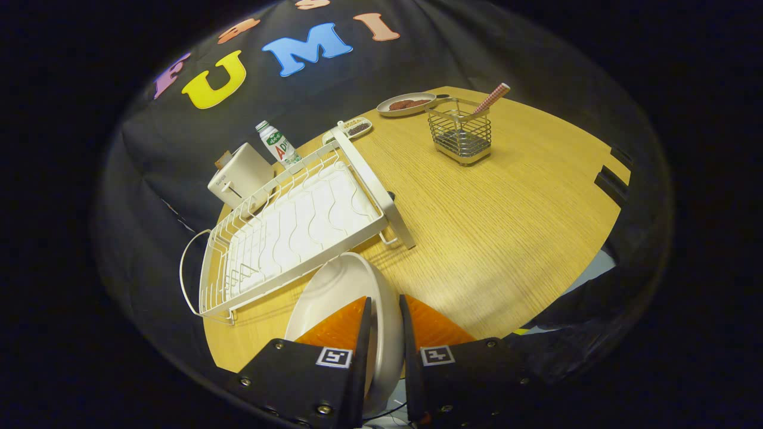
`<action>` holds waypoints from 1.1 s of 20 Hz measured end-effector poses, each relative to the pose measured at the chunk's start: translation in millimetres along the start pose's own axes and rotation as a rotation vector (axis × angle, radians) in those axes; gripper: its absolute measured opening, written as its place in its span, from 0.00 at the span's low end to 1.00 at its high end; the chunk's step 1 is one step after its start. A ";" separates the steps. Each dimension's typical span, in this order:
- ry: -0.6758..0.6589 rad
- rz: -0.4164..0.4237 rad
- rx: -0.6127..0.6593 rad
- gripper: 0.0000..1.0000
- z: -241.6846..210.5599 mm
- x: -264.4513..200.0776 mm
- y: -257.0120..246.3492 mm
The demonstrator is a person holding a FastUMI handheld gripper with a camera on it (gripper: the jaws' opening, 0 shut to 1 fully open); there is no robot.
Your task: Take the plate from the dish rack, then take the spoon from the basket and place it into the plate.
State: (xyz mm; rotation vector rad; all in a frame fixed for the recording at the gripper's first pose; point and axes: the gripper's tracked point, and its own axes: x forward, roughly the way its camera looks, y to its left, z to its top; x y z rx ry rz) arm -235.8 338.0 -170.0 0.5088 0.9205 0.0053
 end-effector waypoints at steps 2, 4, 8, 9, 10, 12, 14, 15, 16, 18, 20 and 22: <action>-0.009 -0.007 -0.001 0.28 6.0 2.0 -1.7; -0.024 -0.013 0.002 0.31 14.3 4.5 -4.7; -0.090 -0.079 -0.049 0.31 47.8 -2.0 -23.5; -0.114 -0.089 -0.060 0.31 59.7 -4.5 -27.4; -0.146 -0.100 -0.068 0.31 74.4 -6.2 -32.0; -0.196 -0.124 -0.066 0.31 101.1 -7.3 -41.2; -0.239 -0.148 -0.048 0.31 125.9 -7.9 -50.5; -0.259 -0.159 -0.041 0.31 137.7 -7.3 -54.4; -0.280 -0.175 -0.037 0.31 151.1 -7.4 -60.1; -0.318 -0.213 -0.034 0.31 173.3 -5.6 -71.9; -0.342 -0.246 -0.024 0.31 193.2 0.9 -83.4; -0.355 -0.276 -0.012 0.32 209.1 8.4 -94.4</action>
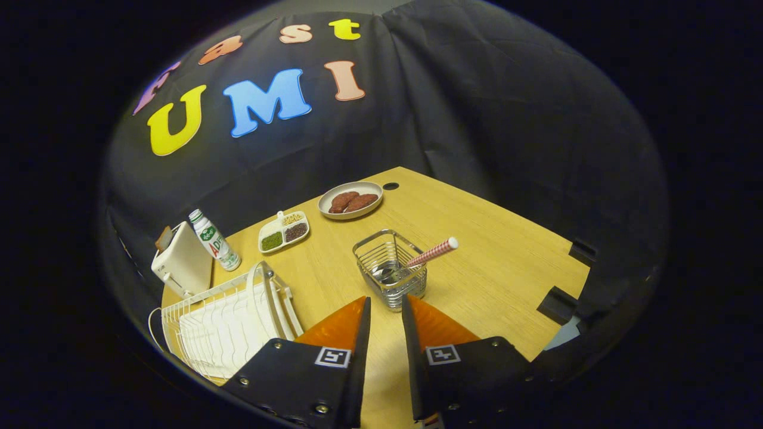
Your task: Take the plate from the dish rack, then take the spoon from the basket and place it into the plate.
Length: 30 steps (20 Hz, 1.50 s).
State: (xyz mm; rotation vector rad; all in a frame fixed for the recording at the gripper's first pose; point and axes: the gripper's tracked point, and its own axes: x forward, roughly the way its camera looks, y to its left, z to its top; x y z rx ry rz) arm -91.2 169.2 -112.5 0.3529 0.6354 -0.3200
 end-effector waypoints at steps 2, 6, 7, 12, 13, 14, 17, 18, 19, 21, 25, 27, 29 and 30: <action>-0.003 -0.028 0.013 0.31 8.0 13.9 -5.9; 0.008 -0.088 0.061 0.32 13.4 37.8 -18.5; 0.018 -0.103 0.076 0.31 12.0 42.8 -21.4; 0.017 -0.152 0.167 0.31 19.3 63.5 -29.9; 0.019 -0.168 0.180 0.31 20.0 66.1 -34.1; 0.019 -0.179 0.195 0.31 21.1 69.0 -37.6; 0.015 -0.206 0.230 0.31 24.7 72.4 -47.2; 0.011 -0.203 0.240 0.32 26.0 74.0 -49.8; 0.009 -0.197 0.249 0.32 27.9 75.1 -49.8; 0.008 -0.193 0.262 0.34 30.2 79.5 -50.7; -0.037 -0.129 0.298 0.30 40.9 88.0 -43.7; -0.029 -0.167 0.282 0.19 42.3 75.1 -48.9; -0.073 -0.114 0.307 0.08 56.8 73.2 -35.9; -0.067 -0.125 0.288 0.08 54.8 70.1 -40.4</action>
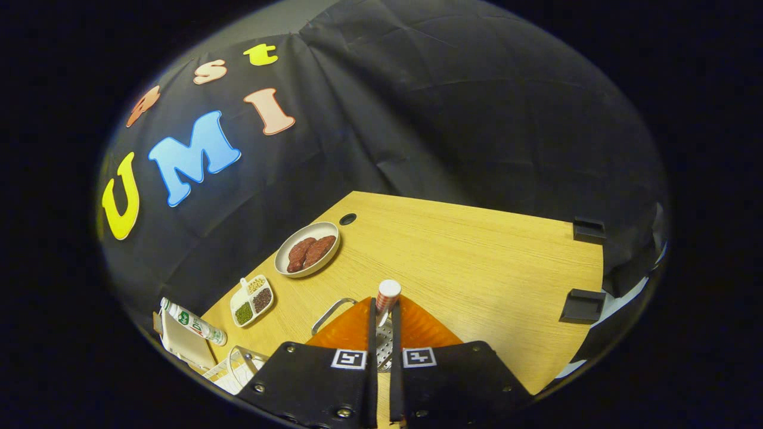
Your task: Take the plate from the dish rack, then take the spoon from the basket and place it into the plate.
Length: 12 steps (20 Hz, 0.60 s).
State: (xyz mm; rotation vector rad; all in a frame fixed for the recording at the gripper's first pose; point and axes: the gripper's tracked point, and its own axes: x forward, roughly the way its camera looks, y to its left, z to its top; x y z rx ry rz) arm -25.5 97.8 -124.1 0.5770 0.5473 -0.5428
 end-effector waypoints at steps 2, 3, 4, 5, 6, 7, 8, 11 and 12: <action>-0.005 0.006 -0.018 0.08 1.9 -0.5 4.3; -0.004 0.006 -0.025 0.08 2.3 -1.3 6.1; -0.006 0.011 -0.035 0.08 3.3 -2.9 8.2; -0.009 0.015 -0.045 0.08 5.1 -4.3 10.8; -0.012 0.018 -0.056 0.08 6.8 -6.7 12.7; -0.016 0.026 -0.067 0.08 9.4 -9.3 16.0; -0.020 0.035 -0.081 0.08 11.9 -12.3 19.9; -0.040 0.057 -0.156 0.08 20.3 -21.3 31.1; -0.049 0.062 -0.193 0.08 23.6 -25.8 35.2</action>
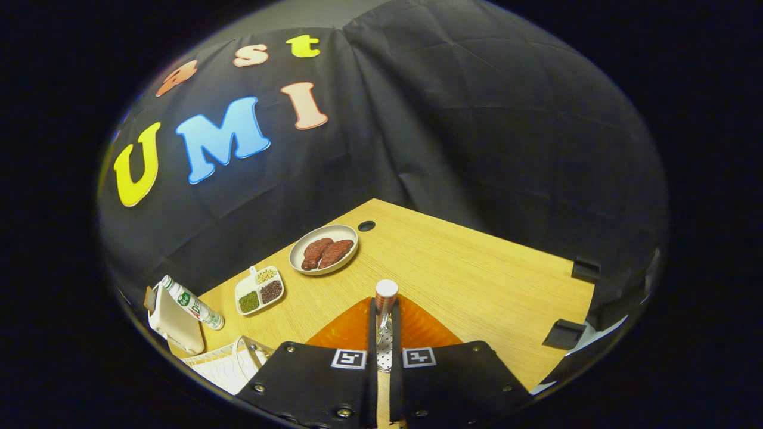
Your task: Take the plate from the dish rack, then take the spoon from the basket and place it into the plate.
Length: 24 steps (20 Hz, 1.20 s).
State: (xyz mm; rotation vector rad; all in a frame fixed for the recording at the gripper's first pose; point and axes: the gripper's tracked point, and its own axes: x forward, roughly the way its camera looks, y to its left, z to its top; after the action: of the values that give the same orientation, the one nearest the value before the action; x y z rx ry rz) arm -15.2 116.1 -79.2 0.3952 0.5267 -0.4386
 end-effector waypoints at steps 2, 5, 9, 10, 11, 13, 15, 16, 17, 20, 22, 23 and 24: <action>-0.017 0.010 -0.085 0.08 8.5 -7.5 8.7; -0.049 0.012 -0.218 0.08 21.1 -18.8 20.5; -0.099 0.024 -0.362 0.08 36.9 -42.1 39.6; -0.112 0.037 -0.385 0.08 38.8 -49.0 45.9; -0.122 0.054 -0.403 0.08 40.1 -58.4 53.3; -0.145 0.088 -0.440 0.08 41.1 -78.7 67.5; -0.163 0.141 -0.467 0.08 37.9 -101.6 87.3; -0.170 0.172 -0.478 0.08 34.4 -113.2 97.1; -0.174 0.204 -0.491 0.08 30.5 -126.3 106.8; -0.185 0.301 -0.532 0.08 14.3 -164.3 133.8; -0.190 0.366 -0.564 0.08 0.4 -187.5 150.7; -0.187 0.398 -0.580 0.08 -7.8 -199.8 158.0; -0.185 0.427 -0.598 0.08 -15.9 -209.8 163.3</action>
State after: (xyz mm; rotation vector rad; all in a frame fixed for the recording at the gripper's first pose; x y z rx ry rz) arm -104.0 321.7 64.9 -0.1137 0.3569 0.1038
